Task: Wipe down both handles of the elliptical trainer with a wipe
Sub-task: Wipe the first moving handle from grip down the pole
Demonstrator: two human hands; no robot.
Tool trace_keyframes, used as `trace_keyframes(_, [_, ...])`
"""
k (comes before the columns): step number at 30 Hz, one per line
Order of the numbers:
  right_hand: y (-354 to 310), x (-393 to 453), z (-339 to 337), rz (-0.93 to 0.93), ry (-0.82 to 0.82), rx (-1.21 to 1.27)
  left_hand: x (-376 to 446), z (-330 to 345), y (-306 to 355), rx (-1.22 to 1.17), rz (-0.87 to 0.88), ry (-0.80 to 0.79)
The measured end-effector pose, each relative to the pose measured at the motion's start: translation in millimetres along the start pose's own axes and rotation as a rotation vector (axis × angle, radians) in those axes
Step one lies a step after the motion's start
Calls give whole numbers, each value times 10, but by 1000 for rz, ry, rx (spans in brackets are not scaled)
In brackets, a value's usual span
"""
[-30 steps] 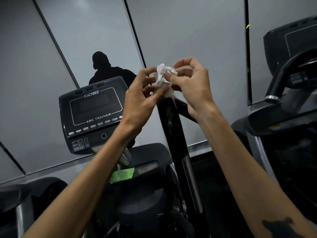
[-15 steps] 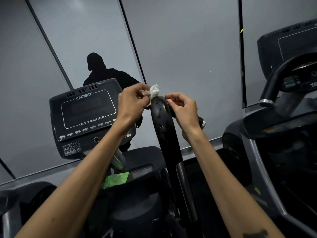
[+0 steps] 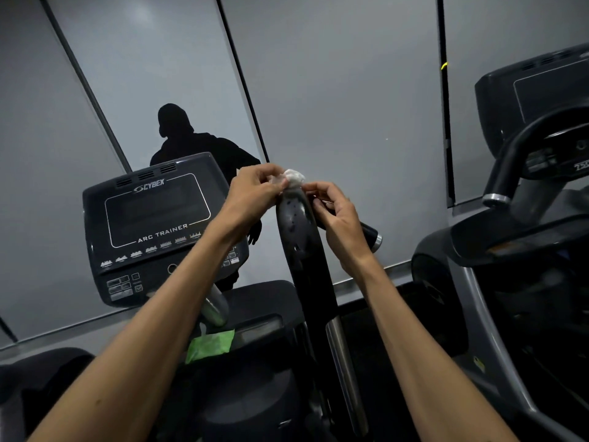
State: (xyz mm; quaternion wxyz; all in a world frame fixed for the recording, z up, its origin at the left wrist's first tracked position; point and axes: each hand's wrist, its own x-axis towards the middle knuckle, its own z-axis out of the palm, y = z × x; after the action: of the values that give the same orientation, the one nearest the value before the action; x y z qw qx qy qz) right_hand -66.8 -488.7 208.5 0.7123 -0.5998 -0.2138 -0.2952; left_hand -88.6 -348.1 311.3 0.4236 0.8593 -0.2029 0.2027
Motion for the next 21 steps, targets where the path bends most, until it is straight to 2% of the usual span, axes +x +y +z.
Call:
trace_keyframes(5, [47,-6,-49,-9,-28,22,-486,-135,42,-132,119,91])
trace_keyframes(8, [34,-30,6,-30,1,-7,-591,-61,43,-64,234,217])
trace_keyframes(13, [13,-70,3,-35,-1,8,-329,84,-20,-204,90,293])
trace_keyframes(18, [5,-76,-20,-15,-13,-7,-774,71,-22,-282,145,304])
trace_keyframes(21, [4,-86,-10,-16,-5,-5,-536,137,-33,-272,89,348])
